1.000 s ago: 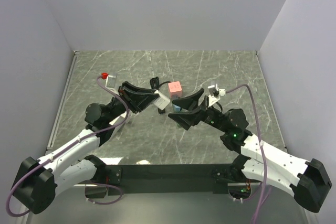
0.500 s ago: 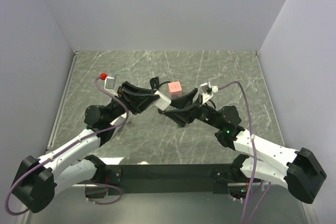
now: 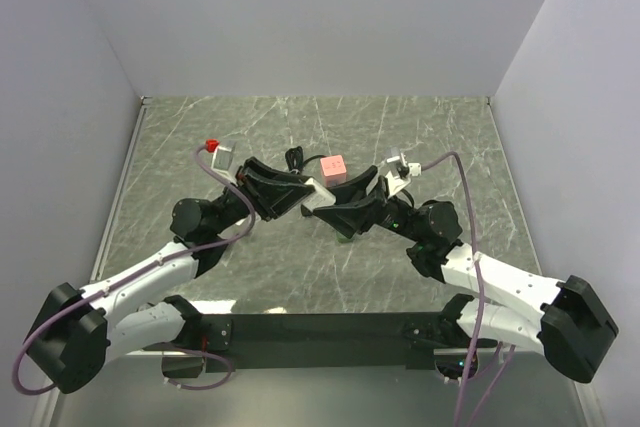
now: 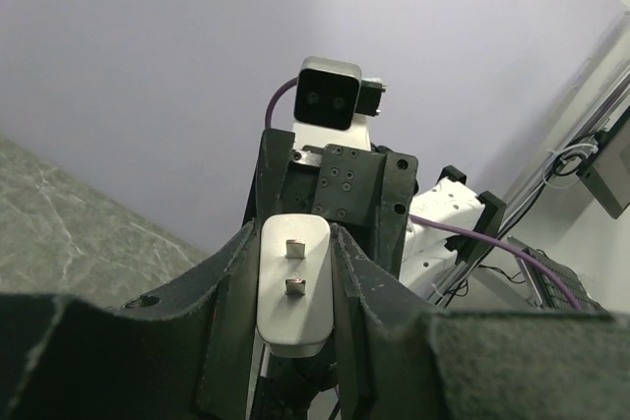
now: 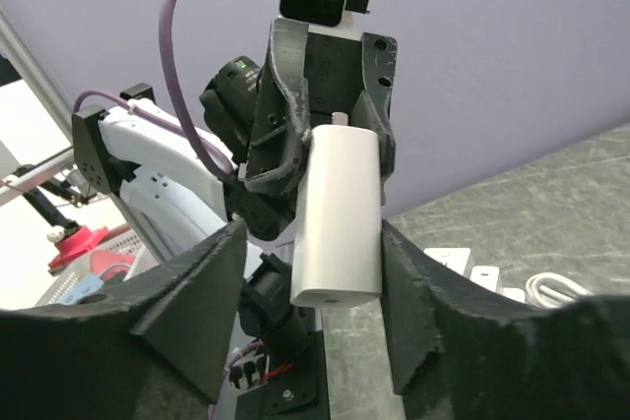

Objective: Insert the plug

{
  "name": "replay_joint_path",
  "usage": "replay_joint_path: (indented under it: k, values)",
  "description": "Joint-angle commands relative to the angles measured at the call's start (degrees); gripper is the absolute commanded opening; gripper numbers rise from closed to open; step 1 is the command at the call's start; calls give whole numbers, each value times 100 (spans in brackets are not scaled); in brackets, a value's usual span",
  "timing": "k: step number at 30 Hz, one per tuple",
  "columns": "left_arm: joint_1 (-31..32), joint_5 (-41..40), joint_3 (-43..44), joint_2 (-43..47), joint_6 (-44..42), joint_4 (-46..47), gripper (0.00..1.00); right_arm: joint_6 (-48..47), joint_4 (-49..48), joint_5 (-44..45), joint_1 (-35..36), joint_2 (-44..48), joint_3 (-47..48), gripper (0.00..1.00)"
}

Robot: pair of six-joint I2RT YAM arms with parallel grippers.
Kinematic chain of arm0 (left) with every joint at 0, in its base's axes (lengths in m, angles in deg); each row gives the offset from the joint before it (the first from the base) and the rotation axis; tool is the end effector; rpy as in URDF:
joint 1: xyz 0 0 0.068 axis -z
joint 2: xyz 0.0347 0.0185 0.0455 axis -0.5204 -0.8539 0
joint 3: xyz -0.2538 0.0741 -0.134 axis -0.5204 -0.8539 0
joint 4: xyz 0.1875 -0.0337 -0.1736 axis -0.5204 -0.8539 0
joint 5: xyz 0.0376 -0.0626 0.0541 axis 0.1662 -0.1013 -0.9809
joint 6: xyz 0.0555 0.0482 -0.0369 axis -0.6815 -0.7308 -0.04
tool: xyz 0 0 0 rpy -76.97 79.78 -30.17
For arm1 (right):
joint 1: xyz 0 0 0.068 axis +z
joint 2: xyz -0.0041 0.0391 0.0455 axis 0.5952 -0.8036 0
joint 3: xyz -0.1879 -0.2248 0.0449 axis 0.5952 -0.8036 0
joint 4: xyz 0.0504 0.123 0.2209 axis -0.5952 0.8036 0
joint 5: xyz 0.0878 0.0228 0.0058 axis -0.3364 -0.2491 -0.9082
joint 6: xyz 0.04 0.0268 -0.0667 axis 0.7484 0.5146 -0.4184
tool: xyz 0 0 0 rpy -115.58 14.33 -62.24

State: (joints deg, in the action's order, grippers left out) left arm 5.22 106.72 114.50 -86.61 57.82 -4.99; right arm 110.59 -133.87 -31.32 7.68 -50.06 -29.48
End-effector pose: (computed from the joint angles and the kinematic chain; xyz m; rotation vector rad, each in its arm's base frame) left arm 0.1584 -0.1602 0.3668 0.3261 1.1719 -1.6960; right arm 0.1388 0.1842 0.3563 -0.5896 1.1180 1.5205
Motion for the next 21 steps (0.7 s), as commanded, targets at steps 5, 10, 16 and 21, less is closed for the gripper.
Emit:
replay_joint_path:
  k: [5, 10, 16, 21]
  values:
    - [157, -10, 429, -261, -107, 435, 0, 142, -655, -425, -8, -302, 346, 40]
    - [165, 51, 543, -375, -239, 225, 1, -7, -550, -250, -17, -233, 249, 25]
    - [165, -159, 421, -227, -782, -600, 31, -788, 1156, 425, -140, 619, 415, 6]
    - [148, -1106, 157, 431, -1783, -1908, 64, -1914, 4183, 1138, -404, 1348, 1476, 3]
